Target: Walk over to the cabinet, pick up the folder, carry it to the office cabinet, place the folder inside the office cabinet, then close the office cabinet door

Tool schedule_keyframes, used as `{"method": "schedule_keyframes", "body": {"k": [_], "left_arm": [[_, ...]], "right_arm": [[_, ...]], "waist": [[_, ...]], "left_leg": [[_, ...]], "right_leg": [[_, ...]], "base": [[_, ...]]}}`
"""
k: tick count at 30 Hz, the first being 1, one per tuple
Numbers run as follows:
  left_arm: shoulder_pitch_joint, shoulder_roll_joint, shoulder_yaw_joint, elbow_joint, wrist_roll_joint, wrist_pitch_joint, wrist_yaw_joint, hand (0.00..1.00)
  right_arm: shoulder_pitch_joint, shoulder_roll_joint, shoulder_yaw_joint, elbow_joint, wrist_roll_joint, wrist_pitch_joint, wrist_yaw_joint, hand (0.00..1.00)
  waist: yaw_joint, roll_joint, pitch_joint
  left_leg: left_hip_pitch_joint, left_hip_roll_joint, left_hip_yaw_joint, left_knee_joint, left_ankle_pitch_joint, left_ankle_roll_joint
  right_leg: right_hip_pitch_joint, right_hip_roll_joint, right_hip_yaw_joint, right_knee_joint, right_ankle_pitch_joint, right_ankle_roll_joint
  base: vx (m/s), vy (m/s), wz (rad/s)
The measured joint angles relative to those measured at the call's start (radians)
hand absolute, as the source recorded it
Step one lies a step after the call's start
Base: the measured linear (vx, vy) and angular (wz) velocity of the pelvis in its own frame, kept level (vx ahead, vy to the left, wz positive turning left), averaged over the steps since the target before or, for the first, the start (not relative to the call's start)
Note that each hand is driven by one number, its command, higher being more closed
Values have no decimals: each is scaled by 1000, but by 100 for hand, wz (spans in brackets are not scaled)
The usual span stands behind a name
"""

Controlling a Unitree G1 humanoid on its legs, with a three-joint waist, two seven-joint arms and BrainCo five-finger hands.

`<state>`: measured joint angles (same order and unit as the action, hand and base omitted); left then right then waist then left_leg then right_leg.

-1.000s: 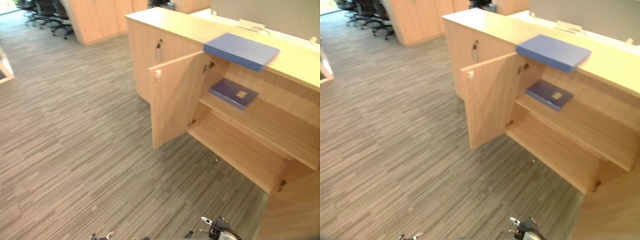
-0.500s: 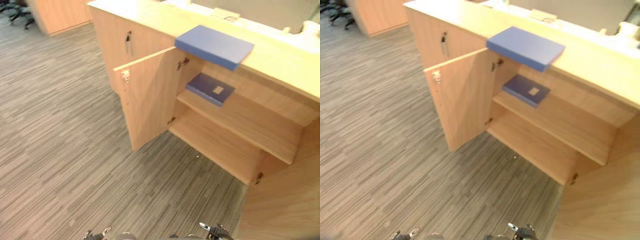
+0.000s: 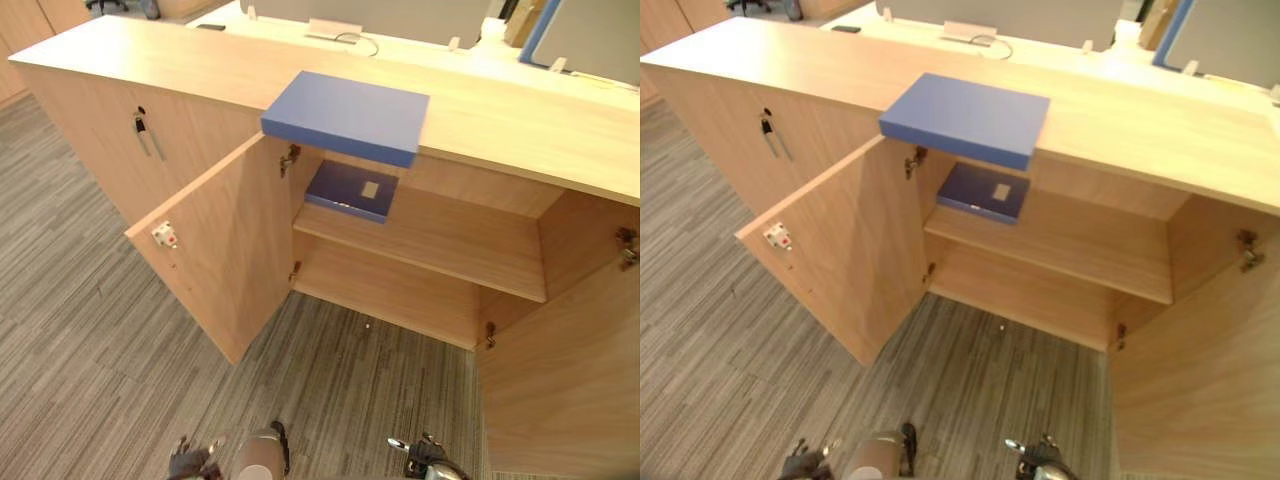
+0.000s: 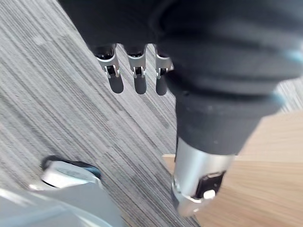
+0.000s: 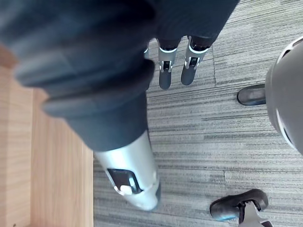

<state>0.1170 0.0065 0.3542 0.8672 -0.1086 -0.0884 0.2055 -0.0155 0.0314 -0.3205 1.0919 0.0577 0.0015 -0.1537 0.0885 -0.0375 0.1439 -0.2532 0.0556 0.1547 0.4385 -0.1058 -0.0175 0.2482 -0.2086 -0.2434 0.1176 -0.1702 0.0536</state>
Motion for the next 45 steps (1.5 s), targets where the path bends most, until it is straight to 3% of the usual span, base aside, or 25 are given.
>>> {"method": "schedule_keyframes", "body": {"k": [3, 6, 10, 13, 14, 15, 17, 19, 20, 24, 25, 27, 33, 36, 41, 44, 45], "left_arm": [[0, -24, -3, -1, 1, -4, 0, 0], [2, -25, -42, 29, 6, -3, -2, 0], [0, -28, -76, 36, 13, -3, -3, 0], [17, -42, -75, 50, 13, -3, -3, 0], [24, -43, -75, 51, 13, -3, -3, 0], [27, -47, -71, 55, 13, -3, -3, 0], [31, -47, -62, 67, 15, -3, -4, 0], [27, -46, -61, 74, 17, -3, -5, 0], [23, -45, -60, 77, 18, -3, -6, 0], [19, -42, -43, 87, 31, -3, -12, 0], [18, -39, -27, 86, 40, -4, -15, 0], [11, -49, -18, 97, 53, -4, -17, 0], [6, -54, 24, 95, 66, -1, -18, 0], [5, -52, 25, 95, 74, 3, -19, 0], [-5, -32, -18, 107, 116, 7, -45, 0], [-23, 15, -94, 117, 117, 14, -79, 0], [-33, 31, -106, 116, 117, 18, -87, 0]], "right_arm": [[-9, 10, 1, -15, -2, 0, 7, 0], [21, 3, 6, -19, -7, 5, 8, 0], [64, -32, -14, -14, -46, 31, 14, 0], [72, -51, -30, -24, -76, 38, 19, 0], [72, -44, -44, -37, -79, 38, 23, 0], [70, -43, -45, -41, -78, 36, 27, 0], [64, -44, -41, -48, -77, 34, 27, 0], [64, -44, -39, -58, -76, 29, 27, 0], [62, -44, -33, -58, -75, 20, 27, 0], [69, -34, -30, -58, -43, 8, 24, 0], [71, -26, -30, -58, -37, 7, 21, 0], [70, -30, -32, -58, -39, 5, 21, 0], [79, -20, -33, -58, -39, 6, 21, 0], [77, -14, -45, -58, -39, 6, 20, 0], [56, -11, -49, -58, -39, 6, 21, 0], [12, 9, -48, -53, -41, 6, 31, 0], [1, 18, -48, -53, -43, 6, 35, 0]], "waist": [[1, 13, -10], [-16, 14, -64], [-33, 30, -81], [-33, 54, -92], [-32, 56, -92], [-39, 58, -87], [-44, 61, -83], [-49, 61, -74], [-56, 61, -60], [-80, 44, -50], [-81, 25, -47], [-82, 38, -44], [-74, 29, -45], [-78, 27, -46], [-87, 27, -46], [-88, 0, -31], [-88, -17, -21]], "left_leg": [[90, -9, 66, -88, 3, 21], [159, -53, 106, -267, 74, 23], [217, -114, 111, -391, 120, 47], [275, -140, 111, -430, 119, 58], [297, -145, 113, -436, 110, 70], [320, -147, 117, -444, 104, 75], [352, -144, 109, -465, 100, 75], [374, -131, 95, -474, 83, 73], [391, -116, 86, -472, 77, 66], [414, -99, 55, -462, 63, 45], [412, -107, 48, -447, 54, 29], [410, -89, 20, -442, 49, 18], [412, 2, 4, -475, 53, -43], [412, 16, 16, -487, 45, -53], [416, 14, 28, -487, 27, -51], [407, 6, 65, -445, 16, -53], [371, 5, 78, -337, -17, -52]], "right_leg": [[8, -29, 32, -10, 88, 49], [-40, -65, 38, -10, 133, 79], [-60, -111, 62, 24, 136, 79], [-145, -154, 91, 225, 137, 76], [-192, -176, 84, 334, 145, 59], [-235, -193, 77, 439, 142, 9], [-280, -196, 37, 537, 92, 10], [-317, -168, -41, 551, 19, 18], [-331, -124, -82, 524, -8, 17], [-336, -22, -96, 341, -2, 8], [-330, -7, -91, 260, 39, -32], [-312, 11, -122, 233, 29, -26], [-256, 127, -170, 101, 26, -36], [-243, 153, -168, 68, 29, -41], [-226, 156, -156, 35, 30, -42], [-221, 143, -139, 33, 30, -41], [-204, 129, -138, 33, 30, -41]], "base": [[142, 128, -62], [87, 50, -39], [89, 83, -5], [90, 146, -20], [71, 173, -12], [62, 155, -9], [18, 67, 4], [3, -16, 13], [7, -94, 11], [29, -163, 23], [57, -202, 28], [100, -186, 26], [145, -154, 8], [212, -36, -11], [136, 37, -2], [102, 72, -4], [68, 53, 3]]}}
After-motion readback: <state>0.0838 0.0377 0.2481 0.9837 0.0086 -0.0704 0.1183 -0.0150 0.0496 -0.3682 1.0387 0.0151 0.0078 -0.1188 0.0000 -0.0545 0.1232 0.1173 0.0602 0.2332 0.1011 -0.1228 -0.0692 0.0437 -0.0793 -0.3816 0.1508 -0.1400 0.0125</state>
